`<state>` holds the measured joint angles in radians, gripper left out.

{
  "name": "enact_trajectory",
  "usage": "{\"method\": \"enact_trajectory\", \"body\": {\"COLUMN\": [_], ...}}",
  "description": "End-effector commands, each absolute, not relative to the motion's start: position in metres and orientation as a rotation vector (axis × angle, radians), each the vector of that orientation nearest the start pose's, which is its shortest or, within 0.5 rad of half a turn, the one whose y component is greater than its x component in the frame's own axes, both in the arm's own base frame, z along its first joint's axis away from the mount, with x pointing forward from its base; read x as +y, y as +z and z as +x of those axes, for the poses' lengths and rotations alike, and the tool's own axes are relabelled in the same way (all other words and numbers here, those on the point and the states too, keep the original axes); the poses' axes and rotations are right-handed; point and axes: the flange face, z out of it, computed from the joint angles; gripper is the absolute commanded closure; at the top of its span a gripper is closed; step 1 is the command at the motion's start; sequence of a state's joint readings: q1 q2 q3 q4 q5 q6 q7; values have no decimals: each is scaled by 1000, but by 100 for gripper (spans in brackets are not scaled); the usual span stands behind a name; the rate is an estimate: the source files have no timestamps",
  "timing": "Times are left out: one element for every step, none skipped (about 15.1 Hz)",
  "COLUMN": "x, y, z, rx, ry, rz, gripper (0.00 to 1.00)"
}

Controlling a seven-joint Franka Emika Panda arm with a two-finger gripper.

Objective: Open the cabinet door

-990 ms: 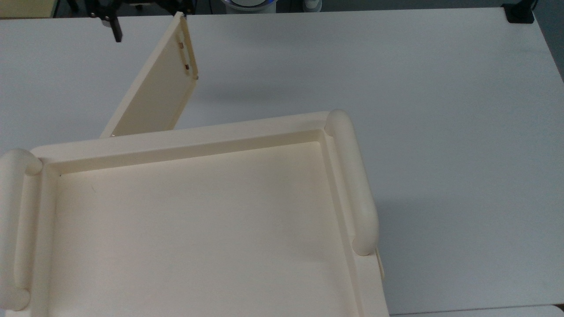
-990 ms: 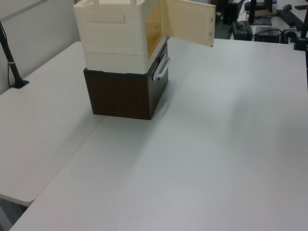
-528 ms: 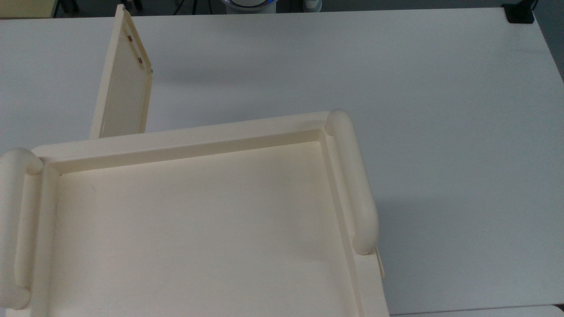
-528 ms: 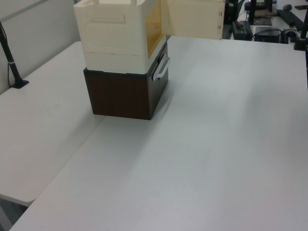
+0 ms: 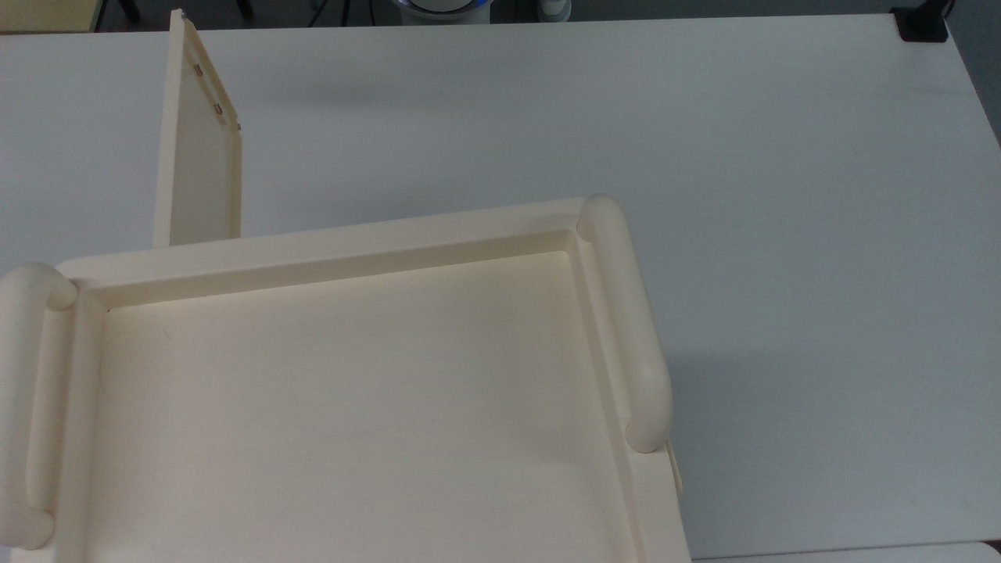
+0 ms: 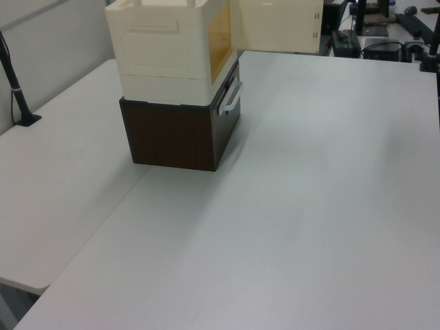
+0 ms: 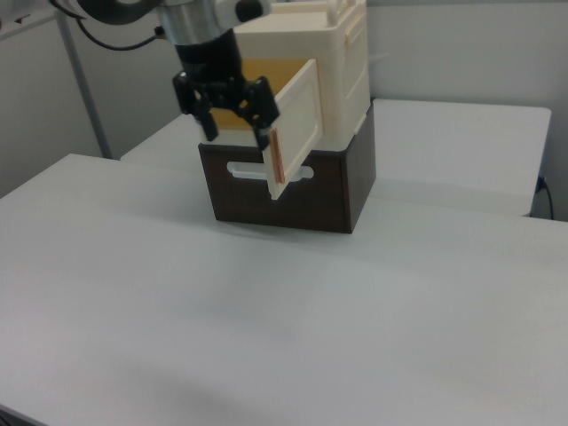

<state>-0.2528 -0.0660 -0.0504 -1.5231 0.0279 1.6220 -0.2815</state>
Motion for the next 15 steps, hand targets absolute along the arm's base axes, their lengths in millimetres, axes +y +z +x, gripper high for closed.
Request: {"method": "enact_trajectory", "body": {"x": [-98,-79,-65,-46,-38,-29,-23,-18,-16,-15,-15,-15,-15,-15,-15], "y": [681,678,677,669,663,662,659,653,646,644,642,640,639,639,639], "z": [521,523,526,530,531,533,537,540,543,545,546,549,552,552,552], "rx": [-37,-64,-48,-38,-61,-85,-96,-110,-128,-124,-112,-111,-113,-111,-111], "ry": [-165,-142,-136,-126,-111,-117,-127,-115,-96,-91,-88,-97,-109,-111,-111], "rz": [-3134,-3126,-3123,-3120,-3115,-3105,-3091,-3090,-3091,-3093,-3098,-3100,-3101,-3102,-3102], "gripper": [0,0,0,0,0,0,0,0,0,0,0,0,0,0,0]}}
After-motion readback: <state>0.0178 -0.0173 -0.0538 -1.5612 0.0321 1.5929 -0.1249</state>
